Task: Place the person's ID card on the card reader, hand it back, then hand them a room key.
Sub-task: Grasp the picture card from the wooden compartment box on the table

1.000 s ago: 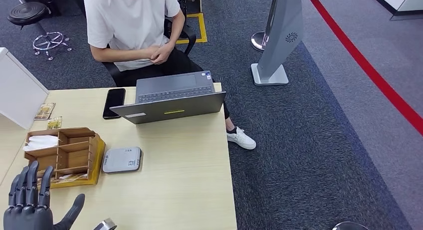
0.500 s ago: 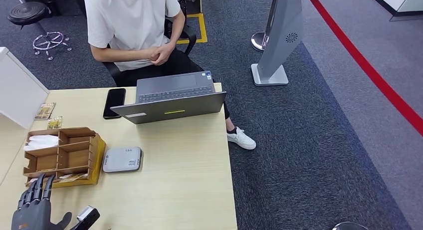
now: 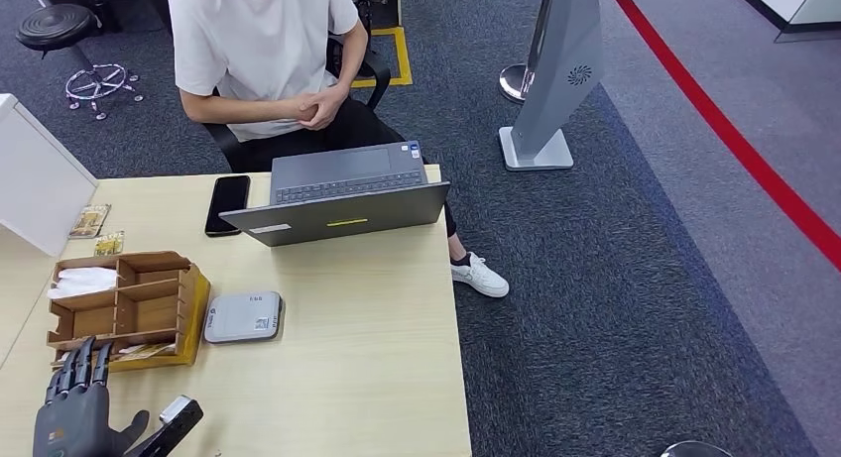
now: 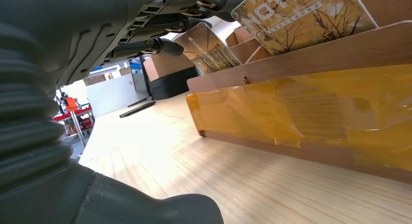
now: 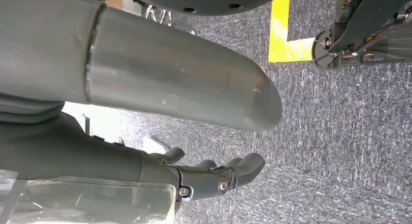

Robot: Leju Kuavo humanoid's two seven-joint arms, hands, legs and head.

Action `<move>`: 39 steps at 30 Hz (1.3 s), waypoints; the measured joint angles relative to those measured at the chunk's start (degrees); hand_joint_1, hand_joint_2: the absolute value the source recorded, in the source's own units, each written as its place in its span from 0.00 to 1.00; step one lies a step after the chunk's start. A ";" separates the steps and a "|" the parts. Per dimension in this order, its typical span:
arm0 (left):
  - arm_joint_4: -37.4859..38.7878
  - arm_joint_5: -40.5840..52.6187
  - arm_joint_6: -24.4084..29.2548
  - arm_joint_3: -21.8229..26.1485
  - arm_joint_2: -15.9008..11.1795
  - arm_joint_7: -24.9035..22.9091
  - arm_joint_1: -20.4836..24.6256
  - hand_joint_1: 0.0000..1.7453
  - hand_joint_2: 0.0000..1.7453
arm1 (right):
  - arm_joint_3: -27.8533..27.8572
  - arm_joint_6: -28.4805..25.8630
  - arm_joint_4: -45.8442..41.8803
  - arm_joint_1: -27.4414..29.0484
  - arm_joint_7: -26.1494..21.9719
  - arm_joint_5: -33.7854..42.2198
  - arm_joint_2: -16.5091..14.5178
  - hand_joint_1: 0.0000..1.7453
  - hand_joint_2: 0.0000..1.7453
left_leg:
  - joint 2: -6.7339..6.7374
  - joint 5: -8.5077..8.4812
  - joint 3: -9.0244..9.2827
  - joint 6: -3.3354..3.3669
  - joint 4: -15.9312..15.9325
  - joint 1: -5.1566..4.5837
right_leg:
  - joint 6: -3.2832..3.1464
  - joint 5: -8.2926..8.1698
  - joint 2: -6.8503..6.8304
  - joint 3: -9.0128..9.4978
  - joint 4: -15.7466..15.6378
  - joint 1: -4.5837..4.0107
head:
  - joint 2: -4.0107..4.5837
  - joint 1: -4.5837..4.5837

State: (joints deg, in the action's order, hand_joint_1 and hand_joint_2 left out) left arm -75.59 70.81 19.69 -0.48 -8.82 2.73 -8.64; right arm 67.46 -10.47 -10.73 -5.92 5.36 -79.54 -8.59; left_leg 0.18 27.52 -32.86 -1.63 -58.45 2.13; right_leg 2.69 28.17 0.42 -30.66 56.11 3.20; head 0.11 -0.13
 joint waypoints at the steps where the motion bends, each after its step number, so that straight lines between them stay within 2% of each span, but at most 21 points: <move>1: 0.04 0.10 0.16 -0.01 0.08 0.00 0.02 0.00 1.00 | -0.01 0.04 0.00 0.00 0.00 -0.01 0.00 0.00 0.00 | 0.00 0.00 0.00 0.00 0.00 0.00 | 0.00 0.00 0.00 0.00 0.00 0.00 | 0.00 0.00; 15: 0.07 0.85 1.98 -0.01 0.79 0.00 0.06 0.00 1.00 | -0.29 0.09 0.00 0.01 0.00 -0.02 0.00 0.00 0.00 | 0.01 0.00 0.00 0.00 0.00 0.00 | 0.00 0.00 0.01 -0.02 0.00 0.00 | 0.00 0.00; 26: -3.09 3.65 9.81 -0.01 1.93 -0.01 -0.28 0.00 1.00 | -0.29 0.07 0.00 0.01 0.04 0.01 -0.02 0.00 0.00 | 0.00 0.00 0.00 0.00 0.00 0.00 | 0.00 0.00 0.01 -0.01 0.00 0.00 | 0.00 0.01; 39: -4.46 3.51 10.13 -0.01 2.73 -0.20 0.33 0.00 1.00 | -0.46 0.33 0.00 0.00 0.15 -0.32 -0.02 0.00 0.00 | 0.00 0.00 0.00 0.00 0.00 0.00 | 0.00 0.00 0.01 -0.01 0.00 0.00 | 0.00 0.00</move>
State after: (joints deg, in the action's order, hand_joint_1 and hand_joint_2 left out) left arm -80.05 74.32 29.82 -0.48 -6.10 2.54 -8.32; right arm 66.99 -10.14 -10.73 -5.92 5.51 -79.86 -8.61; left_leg 0.18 27.52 -32.87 -1.63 -58.45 2.13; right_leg 2.69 28.17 0.43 -30.67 56.11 3.20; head 0.11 -0.13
